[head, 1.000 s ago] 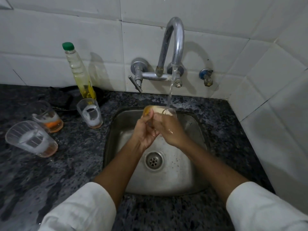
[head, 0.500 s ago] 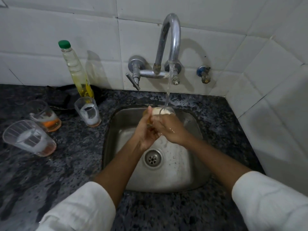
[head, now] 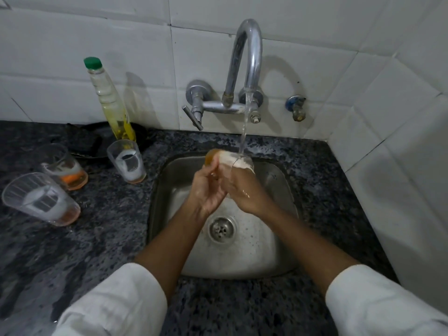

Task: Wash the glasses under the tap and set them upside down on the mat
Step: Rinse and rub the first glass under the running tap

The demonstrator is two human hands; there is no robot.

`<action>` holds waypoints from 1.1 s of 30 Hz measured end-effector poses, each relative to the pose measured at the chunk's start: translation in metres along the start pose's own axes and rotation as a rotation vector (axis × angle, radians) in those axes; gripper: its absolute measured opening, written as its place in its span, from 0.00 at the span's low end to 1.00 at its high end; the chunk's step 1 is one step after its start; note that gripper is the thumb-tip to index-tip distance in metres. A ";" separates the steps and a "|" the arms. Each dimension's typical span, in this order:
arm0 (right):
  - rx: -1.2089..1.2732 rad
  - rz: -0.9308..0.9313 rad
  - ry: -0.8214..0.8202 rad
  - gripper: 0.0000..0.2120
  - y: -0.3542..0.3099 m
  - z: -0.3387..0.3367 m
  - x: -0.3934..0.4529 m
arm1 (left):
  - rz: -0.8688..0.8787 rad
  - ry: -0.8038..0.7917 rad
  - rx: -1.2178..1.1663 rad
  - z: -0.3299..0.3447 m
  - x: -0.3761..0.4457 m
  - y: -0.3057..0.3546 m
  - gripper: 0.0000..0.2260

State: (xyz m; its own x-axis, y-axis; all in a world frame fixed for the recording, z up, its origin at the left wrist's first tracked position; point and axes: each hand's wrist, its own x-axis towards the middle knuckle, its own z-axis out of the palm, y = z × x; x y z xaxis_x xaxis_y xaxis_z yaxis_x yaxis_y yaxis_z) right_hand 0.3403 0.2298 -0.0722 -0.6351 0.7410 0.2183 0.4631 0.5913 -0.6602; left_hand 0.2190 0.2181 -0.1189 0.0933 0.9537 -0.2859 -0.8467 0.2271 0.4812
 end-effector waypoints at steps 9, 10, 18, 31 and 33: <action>0.537 0.417 0.046 0.09 0.019 -0.005 -0.005 | -0.114 0.248 0.298 0.007 -0.008 0.002 0.28; 0.707 0.503 0.126 0.11 0.019 0.002 -0.009 | -0.054 0.267 0.272 0.007 -0.007 0.000 0.31; 1.716 0.925 0.717 0.14 0.006 0.053 -0.007 | 0.560 0.475 1.277 0.018 -0.015 -0.006 0.29; 1.237 0.852 0.620 0.07 0.008 0.040 -0.007 | 0.340 0.421 0.870 0.019 -0.010 0.008 0.24; 0.848 0.590 0.410 0.06 0.009 0.033 -0.011 | -0.044 0.357 0.523 0.005 -0.002 0.008 0.21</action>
State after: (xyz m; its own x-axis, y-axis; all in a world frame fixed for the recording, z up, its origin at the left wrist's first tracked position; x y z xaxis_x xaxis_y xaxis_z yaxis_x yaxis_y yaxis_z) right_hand 0.3309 0.2157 -0.1045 -0.1296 0.9760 -0.1749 -0.0471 -0.1822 -0.9821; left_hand 0.2146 0.2187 -0.1098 -0.1346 0.8374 -0.5298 -0.4700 0.4168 0.7781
